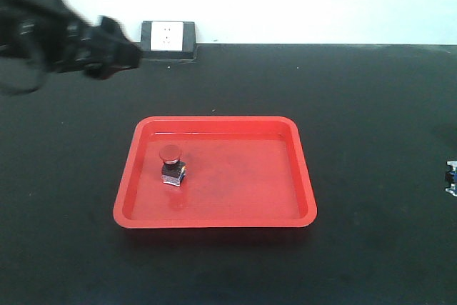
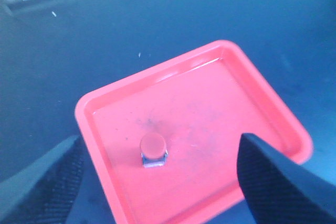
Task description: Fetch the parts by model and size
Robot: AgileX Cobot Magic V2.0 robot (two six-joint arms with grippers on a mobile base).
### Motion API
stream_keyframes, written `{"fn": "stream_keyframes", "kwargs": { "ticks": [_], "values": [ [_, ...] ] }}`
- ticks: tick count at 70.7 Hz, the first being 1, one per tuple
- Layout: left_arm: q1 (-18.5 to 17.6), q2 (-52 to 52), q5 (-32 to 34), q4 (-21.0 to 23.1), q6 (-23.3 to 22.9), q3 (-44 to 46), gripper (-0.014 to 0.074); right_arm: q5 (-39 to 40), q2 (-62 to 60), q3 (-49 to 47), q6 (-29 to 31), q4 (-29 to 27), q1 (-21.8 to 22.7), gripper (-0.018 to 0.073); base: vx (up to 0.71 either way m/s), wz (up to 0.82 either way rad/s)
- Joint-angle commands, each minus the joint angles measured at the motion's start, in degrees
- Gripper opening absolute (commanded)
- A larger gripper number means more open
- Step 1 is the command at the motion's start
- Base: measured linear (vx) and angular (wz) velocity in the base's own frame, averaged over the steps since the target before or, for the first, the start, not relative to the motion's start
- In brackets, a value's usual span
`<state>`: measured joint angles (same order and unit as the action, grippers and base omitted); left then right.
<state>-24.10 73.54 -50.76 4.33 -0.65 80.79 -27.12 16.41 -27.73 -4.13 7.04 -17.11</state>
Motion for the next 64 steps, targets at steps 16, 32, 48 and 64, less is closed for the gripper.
{"fn": "stream_keyframes", "kwargs": {
  "ticks": [16,32,48,64],
  "values": [
    [-0.3,-21.1,7.3,0.3,0.2,-18.6,0.0575,4.9,0.9,-1.5,0.4,0.6,0.0,-0.0005,0.0,0.0],
    [-0.3,-33.6,10.1,0.2,0.7,-29.7,0.0575,4.9,0.9,-1.5,0.4,0.6,0.0,-0.0005,0.0,0.0],
    [-0.3,-45.4,11.6,2.5,1.6,-38.4,0.0575,4.9,0.9,-1.5,0.4,0.6,0.0,-0.0005,0.0,0.0],
    [-0.3,-59.3,12.6,3.8,6.1,-46.0,0.0575,4.9,0.9,-1.5,0.4,0.6,0.0,-0.0005,0.0,0.0]
  ]
}}
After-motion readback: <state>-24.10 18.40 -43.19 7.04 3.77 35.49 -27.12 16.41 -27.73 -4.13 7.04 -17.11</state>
